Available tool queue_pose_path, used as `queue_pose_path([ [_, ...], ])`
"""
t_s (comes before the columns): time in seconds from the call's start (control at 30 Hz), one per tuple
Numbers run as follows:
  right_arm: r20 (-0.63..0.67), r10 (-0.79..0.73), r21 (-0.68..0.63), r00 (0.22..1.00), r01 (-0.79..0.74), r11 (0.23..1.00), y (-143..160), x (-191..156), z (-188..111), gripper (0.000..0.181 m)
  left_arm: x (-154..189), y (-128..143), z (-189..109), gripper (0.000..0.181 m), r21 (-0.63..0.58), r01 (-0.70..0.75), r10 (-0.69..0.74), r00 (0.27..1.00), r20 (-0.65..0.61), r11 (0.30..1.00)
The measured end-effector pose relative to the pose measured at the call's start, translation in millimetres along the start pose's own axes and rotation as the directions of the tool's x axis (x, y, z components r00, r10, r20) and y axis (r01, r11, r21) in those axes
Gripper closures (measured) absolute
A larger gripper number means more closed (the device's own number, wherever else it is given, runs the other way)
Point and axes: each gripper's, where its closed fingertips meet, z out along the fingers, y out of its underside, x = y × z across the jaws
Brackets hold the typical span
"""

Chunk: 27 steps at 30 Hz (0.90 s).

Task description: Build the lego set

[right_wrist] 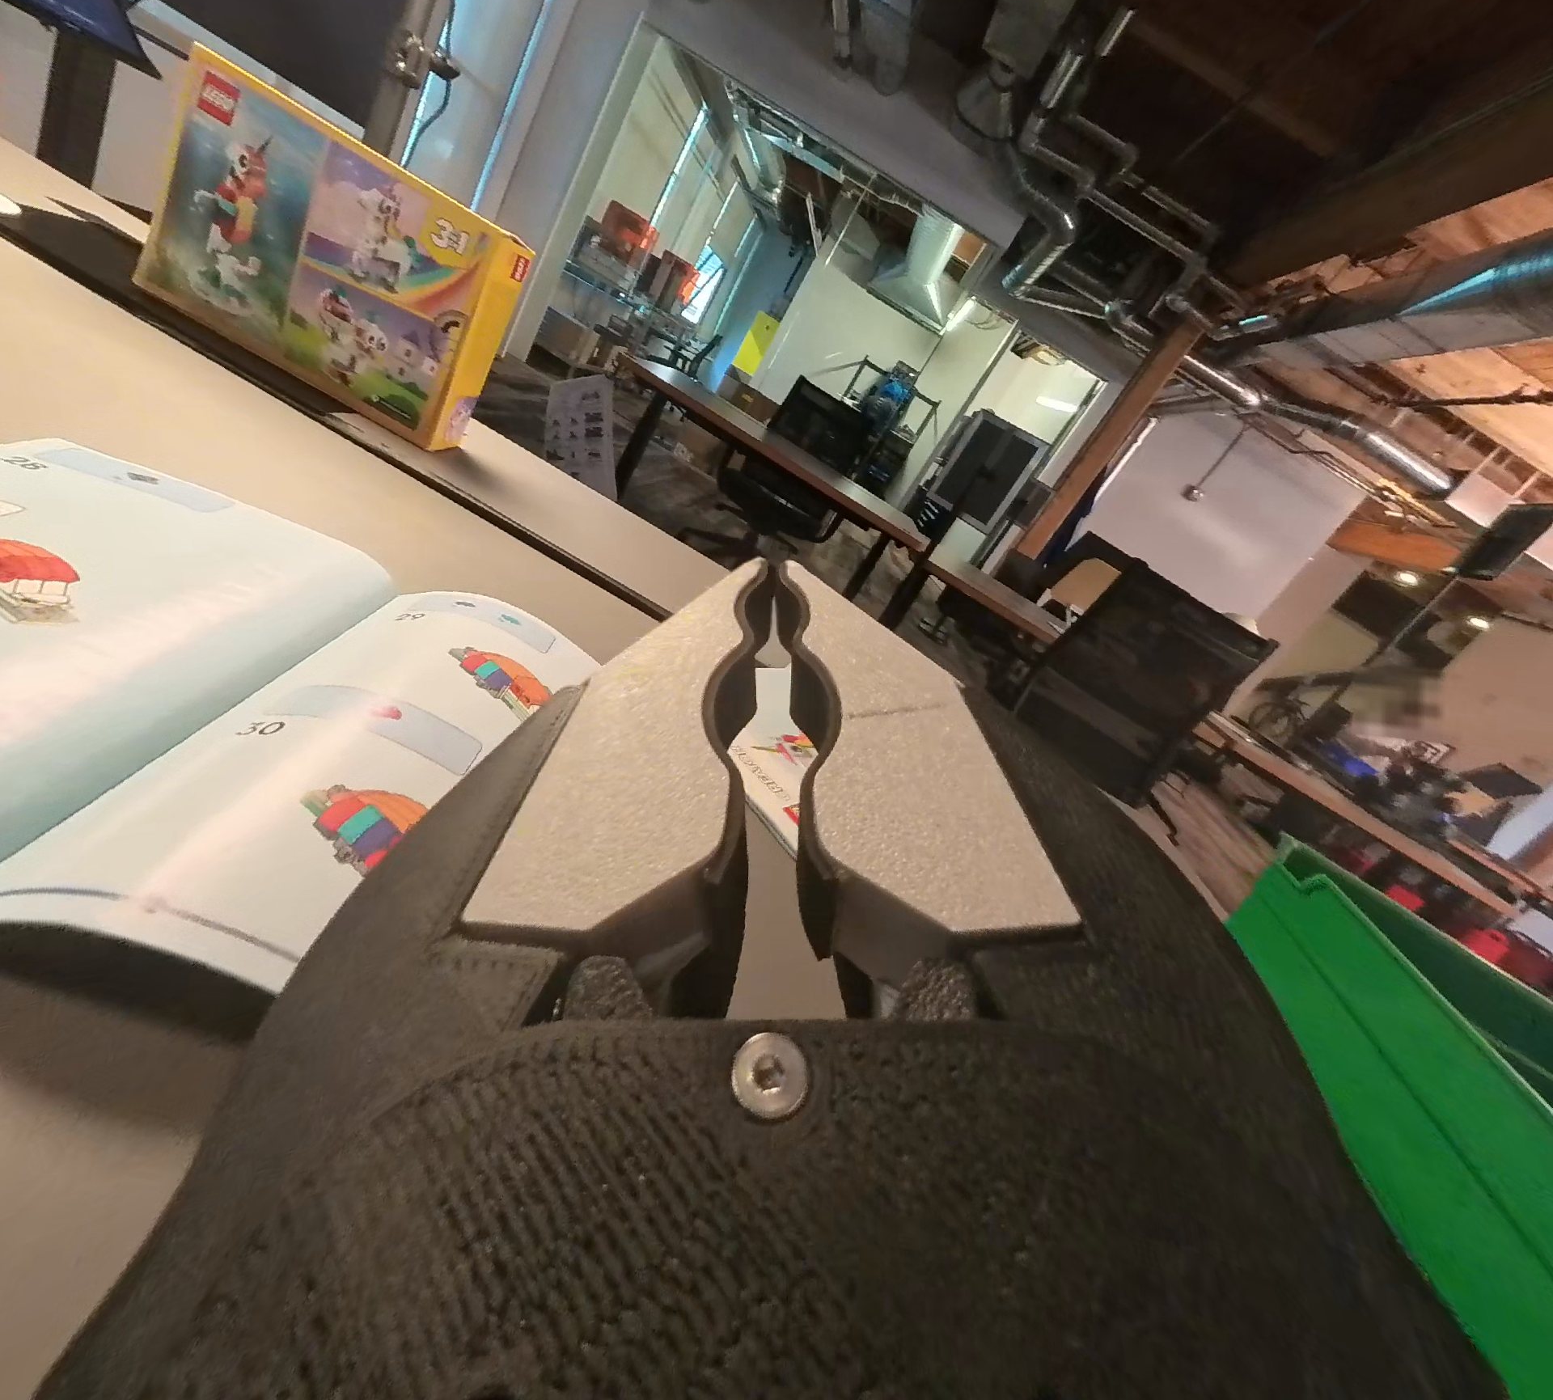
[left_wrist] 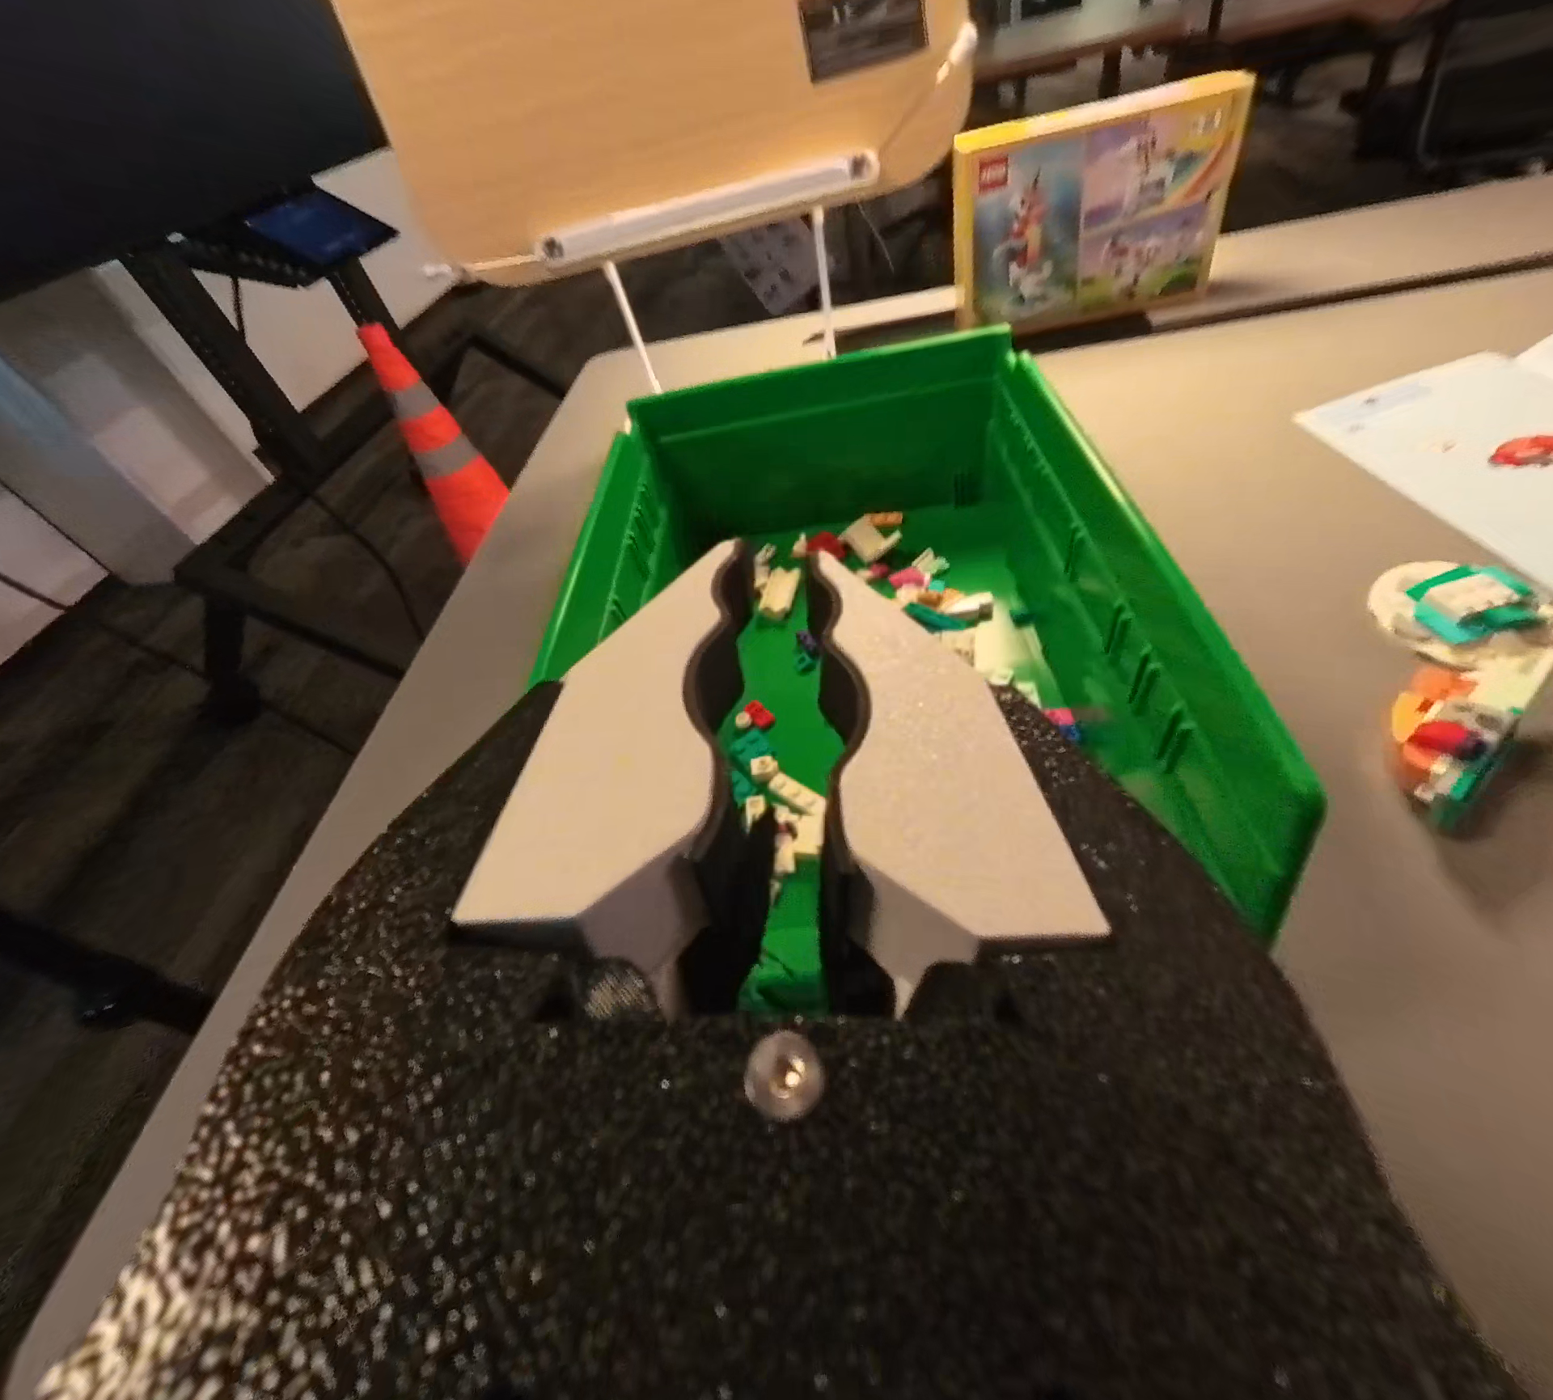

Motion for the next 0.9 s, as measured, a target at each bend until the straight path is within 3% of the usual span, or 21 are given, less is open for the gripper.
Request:
queue_pose_path([
  [0.17, -0.022, 0.027, -0.005, 0.999, -0.027, 1.000, 1.1, 2.2, 4.3, 0.181, -4.1, 14.2, 24.4, 0.165, -0.172, -0.113, 0.092, 0.987, -0.131, 0.979],
  [0.37, -0.023, 0.029, -0.010, 0.999, -0.029, 1.000, 2.1, 2.3, 5.0, 0.181, -7.7, 40.8, 54.1, 0.157, -0.359, -0.303, 0.222, 0.943, -0.250, 0.883],
  [0.5, -0.021, 0.031, -0.014, 0.999, -0.032, 0.999, 3.3, 2.1, 5.7, 0.181, 4.2, 55.2, 68.5, 0.154, -0.433, -0.321, 0.164, 0.918, -0.361, 0.842],
  [0.7, -0.014, 0.031, -0.016, 0.999, -0.032, 0.999, 3.9, 0.6, 6.5, 0.181, 37.4, 91.3, 88.4, 0.177, -0.497, -0.489, 0.145, 0.802, -0.579, 0.717],
  [0.9, -0.009, 0.043, -0.016, 0.999, -0.043, 0.999, 4.5, 0.5, 6.8, 0.181, 50.7, 114.7, 101.8, 0.179, -0.543, -0.531, 0.069, 0.753, -0.654, 0.651],
])
